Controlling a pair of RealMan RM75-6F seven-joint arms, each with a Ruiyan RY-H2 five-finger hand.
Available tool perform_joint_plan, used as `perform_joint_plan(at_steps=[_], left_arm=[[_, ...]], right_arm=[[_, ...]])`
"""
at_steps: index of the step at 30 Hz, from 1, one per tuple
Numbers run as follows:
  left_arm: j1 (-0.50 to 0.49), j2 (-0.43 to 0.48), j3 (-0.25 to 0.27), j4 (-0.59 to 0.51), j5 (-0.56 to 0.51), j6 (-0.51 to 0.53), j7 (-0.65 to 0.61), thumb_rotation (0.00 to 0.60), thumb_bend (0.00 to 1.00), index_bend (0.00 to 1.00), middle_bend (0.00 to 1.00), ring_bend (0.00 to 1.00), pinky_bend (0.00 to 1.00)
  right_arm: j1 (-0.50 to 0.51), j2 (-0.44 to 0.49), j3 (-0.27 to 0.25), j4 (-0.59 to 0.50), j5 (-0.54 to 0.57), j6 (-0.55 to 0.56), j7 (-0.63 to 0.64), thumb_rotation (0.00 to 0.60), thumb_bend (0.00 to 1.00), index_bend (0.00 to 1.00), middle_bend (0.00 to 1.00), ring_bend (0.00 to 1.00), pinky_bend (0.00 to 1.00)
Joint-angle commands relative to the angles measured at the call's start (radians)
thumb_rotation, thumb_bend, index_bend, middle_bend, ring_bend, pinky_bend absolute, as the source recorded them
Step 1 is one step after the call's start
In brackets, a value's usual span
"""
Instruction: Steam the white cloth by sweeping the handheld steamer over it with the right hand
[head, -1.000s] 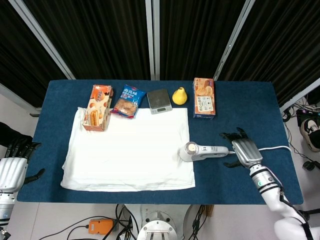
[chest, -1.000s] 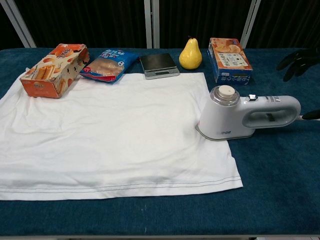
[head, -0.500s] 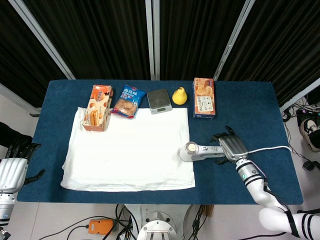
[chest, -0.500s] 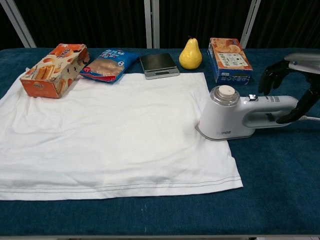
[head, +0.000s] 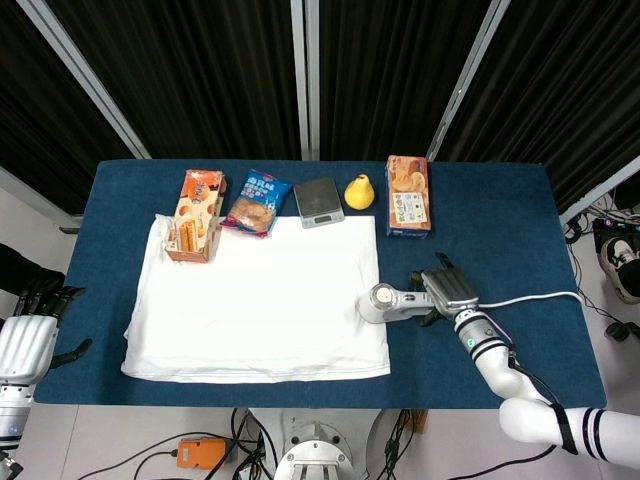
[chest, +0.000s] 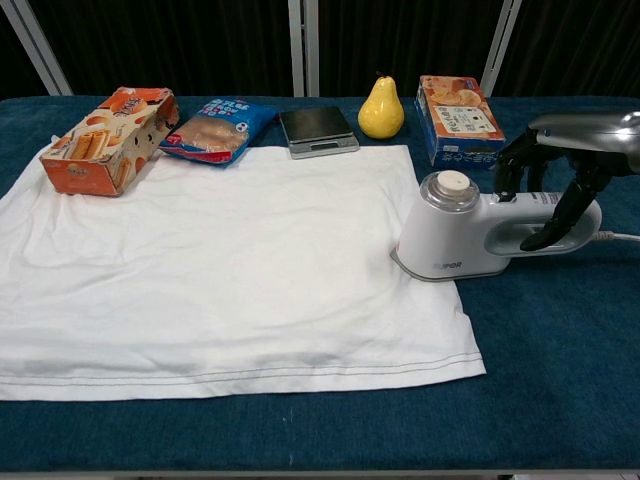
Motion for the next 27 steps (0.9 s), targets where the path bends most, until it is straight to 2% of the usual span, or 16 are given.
perform_joint_plan(at_steps=[1,27], left_arm=[[0.002,-0.003,0.001,0.005,-0.002,0.000,-0.002,0.600,0.12,0.19,0.21,0.08,0.00],[0.001,-0.029,0.009,0.032,0.000,-0.010,-0.019,0.600,0.12,0.19,0.21,0.08,0.00]], right_arm=[[0.020,-0.007,-0.010,0.005,0.032,-0.004,-0.007,0.600,0.06,0.52,0.51,0.49,0.00],[0.053,-0.012,-0.079,0.020,0.094,-0.028,0.069,0.600,0.06,0.62,0.59,0.59,0.00]])
